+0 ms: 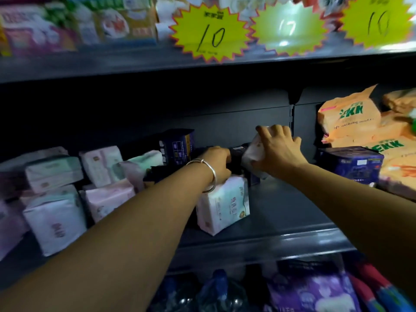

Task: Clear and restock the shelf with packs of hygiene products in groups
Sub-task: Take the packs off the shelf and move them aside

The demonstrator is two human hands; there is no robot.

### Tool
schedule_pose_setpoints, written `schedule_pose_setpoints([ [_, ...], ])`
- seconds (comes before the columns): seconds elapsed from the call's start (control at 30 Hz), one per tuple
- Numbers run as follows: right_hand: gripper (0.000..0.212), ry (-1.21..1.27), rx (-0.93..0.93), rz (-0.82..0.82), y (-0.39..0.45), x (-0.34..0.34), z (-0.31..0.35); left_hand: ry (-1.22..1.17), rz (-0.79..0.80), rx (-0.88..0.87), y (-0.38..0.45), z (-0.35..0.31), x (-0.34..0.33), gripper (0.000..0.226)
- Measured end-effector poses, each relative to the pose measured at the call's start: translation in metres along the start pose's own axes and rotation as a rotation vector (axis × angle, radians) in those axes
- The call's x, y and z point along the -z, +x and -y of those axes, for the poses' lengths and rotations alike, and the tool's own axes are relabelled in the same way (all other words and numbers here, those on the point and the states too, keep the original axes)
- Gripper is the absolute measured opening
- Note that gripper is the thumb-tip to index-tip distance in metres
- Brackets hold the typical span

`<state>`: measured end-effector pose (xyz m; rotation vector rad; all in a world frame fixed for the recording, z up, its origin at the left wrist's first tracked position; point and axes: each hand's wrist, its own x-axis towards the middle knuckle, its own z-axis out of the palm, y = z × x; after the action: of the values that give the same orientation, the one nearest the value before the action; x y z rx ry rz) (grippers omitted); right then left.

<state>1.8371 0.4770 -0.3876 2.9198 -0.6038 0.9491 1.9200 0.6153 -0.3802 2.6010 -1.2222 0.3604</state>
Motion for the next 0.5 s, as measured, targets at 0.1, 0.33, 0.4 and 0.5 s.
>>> schedule_pose_setpoints([
  [0.1,0.082,0.018,0.016,-0.018,-0.002,0.004,0.02,0.0,-0.028,0.044,-0.009,0.023,0.006,0.04],
  [0.33,0.083,0.05,0.078,-0.071,0.012,-0.007,0.044,0.064,-0.086,0.181,0.004,0.061,0.005,0.058],
  [0.4,0.085,0.061,0.08,-0.079,0.022,-0.011,0.046,0.04,-0.094,0.194,0.012,0.071,0.005,0.057],
  [0.5,0.087,0.066,0.072,-0.063,0.035,-0.02,0.049,-0.02,-0.032,0.156,0.025,0.081,0.001,0.04],
])
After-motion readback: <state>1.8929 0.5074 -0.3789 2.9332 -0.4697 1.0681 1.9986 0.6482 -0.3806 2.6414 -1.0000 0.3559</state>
